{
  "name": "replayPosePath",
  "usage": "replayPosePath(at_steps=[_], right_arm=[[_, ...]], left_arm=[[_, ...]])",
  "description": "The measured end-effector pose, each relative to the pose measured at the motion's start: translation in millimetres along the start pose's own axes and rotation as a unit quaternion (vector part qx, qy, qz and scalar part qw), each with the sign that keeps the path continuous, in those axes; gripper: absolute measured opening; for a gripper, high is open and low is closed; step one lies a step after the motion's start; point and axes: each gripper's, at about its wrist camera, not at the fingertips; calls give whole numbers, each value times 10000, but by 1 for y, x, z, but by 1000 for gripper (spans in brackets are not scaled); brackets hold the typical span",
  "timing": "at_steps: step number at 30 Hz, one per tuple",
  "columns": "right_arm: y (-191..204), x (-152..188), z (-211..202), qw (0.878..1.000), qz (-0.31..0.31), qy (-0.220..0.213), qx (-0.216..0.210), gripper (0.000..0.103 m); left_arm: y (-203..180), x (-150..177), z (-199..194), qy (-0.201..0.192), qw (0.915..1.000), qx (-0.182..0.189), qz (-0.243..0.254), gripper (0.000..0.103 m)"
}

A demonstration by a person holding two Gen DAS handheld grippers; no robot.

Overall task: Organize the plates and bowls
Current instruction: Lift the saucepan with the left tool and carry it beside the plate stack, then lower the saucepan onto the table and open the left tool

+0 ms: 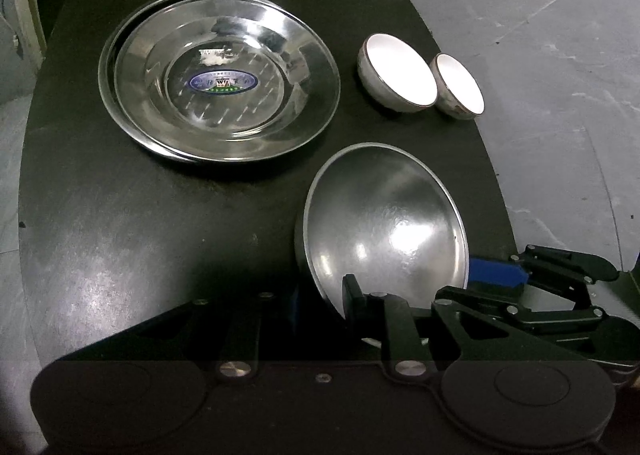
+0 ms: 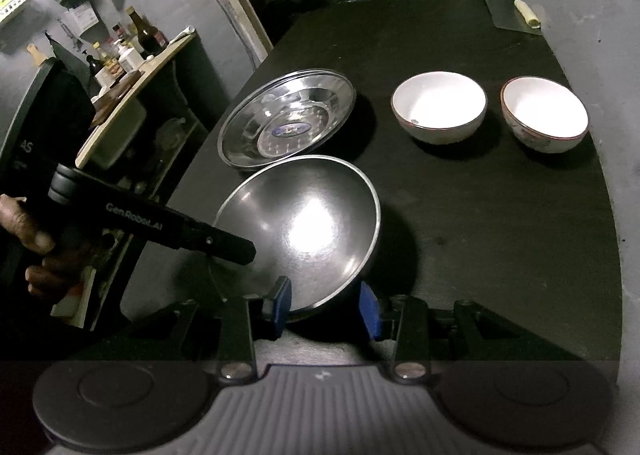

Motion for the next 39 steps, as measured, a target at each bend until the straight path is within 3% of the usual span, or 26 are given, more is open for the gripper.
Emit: replayPosePath(at_steps=[4,7,9,16,18,20,24,36,39], right_arm=[[0,0,1,10000,4,7,-26,45],[0,0,0,10000,7,-14,-51,45],[-1,1,-1,10000,20,-45,-51,49],[-1,1,-4,9999,66,-148,-9,57],[-2,1,-5,9998,89,-193,7,62],[-2,1,-6,9996,120,-241,11,64],[-3,2,-8,9994,158,-309,9,72],[-7,6,-23,9958,427,-743,308,102],[-6,5,-25,9937,441,-931,452,103]], left_arm=[[-2,0,1,5,10000,-51,40,23],[-6,-1,2,11,9999,-101,117,29],[-7,-2,2,25,9998,-113,163,39],[-8,-4,-3,-15,9993,-240,296,58],[-8,-5,-5,-40,9990,-287,344,74],[-8,-6,-9,-71,9986,-330,414,81],[-8,-7,-16,-59,9972,-414,612,89],[-18,-11,-50,-154,9901,-527,1293,100],[-25,-18,-53,-242,9884,-535,1401,100]])
Point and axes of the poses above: each gripper's, at about its wrist camera, not at the fingertips, and z roughly the way its jaws point, y to its left, x to its underside, and after that the axes turned 4 degrees about x, right-handed
